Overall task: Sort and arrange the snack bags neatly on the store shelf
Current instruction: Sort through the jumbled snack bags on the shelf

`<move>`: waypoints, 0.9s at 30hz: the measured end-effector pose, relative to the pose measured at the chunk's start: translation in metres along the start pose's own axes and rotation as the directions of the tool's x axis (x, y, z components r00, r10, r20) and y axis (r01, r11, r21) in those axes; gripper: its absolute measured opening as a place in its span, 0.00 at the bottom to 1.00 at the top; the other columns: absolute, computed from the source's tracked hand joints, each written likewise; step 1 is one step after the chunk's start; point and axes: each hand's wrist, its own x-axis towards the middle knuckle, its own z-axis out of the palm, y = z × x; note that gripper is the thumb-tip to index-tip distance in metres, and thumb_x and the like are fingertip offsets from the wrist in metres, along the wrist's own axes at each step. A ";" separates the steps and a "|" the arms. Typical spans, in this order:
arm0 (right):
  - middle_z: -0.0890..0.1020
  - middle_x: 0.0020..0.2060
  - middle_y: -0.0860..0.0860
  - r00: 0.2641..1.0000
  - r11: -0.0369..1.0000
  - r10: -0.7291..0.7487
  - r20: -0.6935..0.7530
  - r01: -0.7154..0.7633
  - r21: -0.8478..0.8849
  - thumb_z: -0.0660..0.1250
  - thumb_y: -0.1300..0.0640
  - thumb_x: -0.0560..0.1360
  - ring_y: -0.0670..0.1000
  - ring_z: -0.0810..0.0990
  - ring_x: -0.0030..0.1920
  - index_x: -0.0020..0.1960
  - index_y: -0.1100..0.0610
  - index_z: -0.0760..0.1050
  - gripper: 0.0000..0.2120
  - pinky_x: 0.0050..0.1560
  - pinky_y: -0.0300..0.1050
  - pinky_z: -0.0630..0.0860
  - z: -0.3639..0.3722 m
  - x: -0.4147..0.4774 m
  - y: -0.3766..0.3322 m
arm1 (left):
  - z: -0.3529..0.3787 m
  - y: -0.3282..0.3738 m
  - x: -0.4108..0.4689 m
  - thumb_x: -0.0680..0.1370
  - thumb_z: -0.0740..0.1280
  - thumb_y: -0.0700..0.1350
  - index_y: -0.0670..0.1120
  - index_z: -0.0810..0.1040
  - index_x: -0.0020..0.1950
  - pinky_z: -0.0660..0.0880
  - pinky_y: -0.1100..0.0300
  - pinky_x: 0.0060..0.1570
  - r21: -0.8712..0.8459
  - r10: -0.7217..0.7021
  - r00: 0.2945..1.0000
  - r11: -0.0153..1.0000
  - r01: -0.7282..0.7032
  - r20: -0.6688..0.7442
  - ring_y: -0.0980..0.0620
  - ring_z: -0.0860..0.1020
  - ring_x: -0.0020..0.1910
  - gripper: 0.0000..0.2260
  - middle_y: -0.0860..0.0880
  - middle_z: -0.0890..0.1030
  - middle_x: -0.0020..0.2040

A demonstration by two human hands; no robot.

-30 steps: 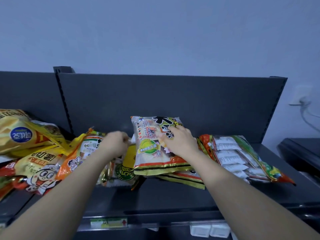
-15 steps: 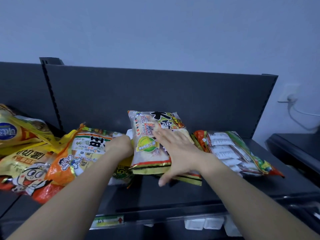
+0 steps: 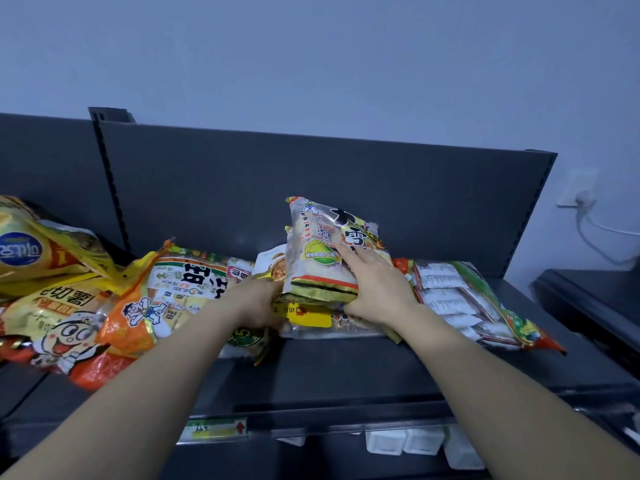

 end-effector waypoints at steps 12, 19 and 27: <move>0.75 0.64 0.49 0.977 0.925 0.202 0.064 -0.212 0.315 0.75 0.55 0.63 0.55 0.75 0.61 0.76 0.36 0.51 0.50 0.53 0.49 0.77 -0.030 -0.005 0.019 | -0.029 -0.017 -0.014 0.80 0.59 0.41 0.46 0.80 0.57 0.72 0.53 0.41 -0.578 -0.483 0.631 0.813 0.066 -0.607 0.38 0.79 0.47 0.12 0.40 0.83 0.50; 0.67 0.72 0.48 0.999 0.996 0.036 0.039 -0.039 0.081 0.74 0.43 0.64 0.54 0.64 0.72 0.78 0.41 0.50 0.49 0.66 0.50 0.68 -0.014 -0.008 -0.005 | -0.084 -0.021 -0.025 0.83 0.57 0.51 0.39 0.75 0.43 0.66 0.54 0.39 -0.813 -0.707 0.414 0.554 -0.179 -0.573 0.45 0.71 0.37 0.17 0.44 0.75 0.37; 0.58 0.78 0.49 0.980 0.974 -0.147 0.132 0.120 0.191 0.73 0.34 0.64 0.52 0.52 0.78 0.78 0.46 0.55 0.49 0.76 0.56 0.50 -0.011 -0.001 -0.039 | -0.102 0.001 -0.035 0.78 0.61 0.56 0.53 0.78 0.39 0.79 0.41 0.49 -0.807 -0.669 0.468 0.378 -0.454 -0.577 0.43 0.80 0.45 0.12 0.49 0.80 0.39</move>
